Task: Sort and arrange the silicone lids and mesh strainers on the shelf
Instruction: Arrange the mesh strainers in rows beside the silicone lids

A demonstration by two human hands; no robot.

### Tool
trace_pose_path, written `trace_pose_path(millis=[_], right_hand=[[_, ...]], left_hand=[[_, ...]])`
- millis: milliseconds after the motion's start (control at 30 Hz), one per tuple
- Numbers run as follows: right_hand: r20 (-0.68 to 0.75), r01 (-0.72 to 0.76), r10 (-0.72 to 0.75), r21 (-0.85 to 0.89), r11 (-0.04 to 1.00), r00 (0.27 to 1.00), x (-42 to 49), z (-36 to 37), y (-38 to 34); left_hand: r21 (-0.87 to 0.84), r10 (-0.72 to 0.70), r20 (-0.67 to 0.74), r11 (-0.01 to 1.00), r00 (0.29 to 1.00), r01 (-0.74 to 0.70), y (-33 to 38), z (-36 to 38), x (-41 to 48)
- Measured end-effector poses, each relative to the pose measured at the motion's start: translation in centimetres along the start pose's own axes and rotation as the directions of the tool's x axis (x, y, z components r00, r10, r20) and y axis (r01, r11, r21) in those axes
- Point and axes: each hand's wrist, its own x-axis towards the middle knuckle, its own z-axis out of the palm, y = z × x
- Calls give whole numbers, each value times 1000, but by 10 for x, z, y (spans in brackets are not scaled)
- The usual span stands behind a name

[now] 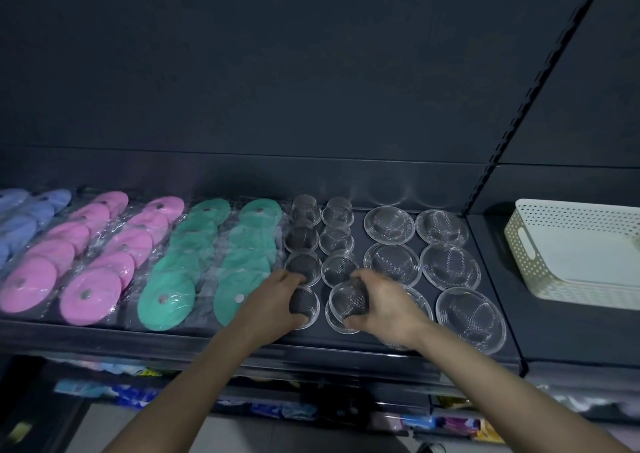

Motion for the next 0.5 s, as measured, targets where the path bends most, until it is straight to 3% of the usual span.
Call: trace_pose_path(millis=[500], right_hand=[[41,64,-60,-125,990,997,5,7,-2]], left_hand=[[-1,-4,12,1000,1000,4,1,-1,-4]])
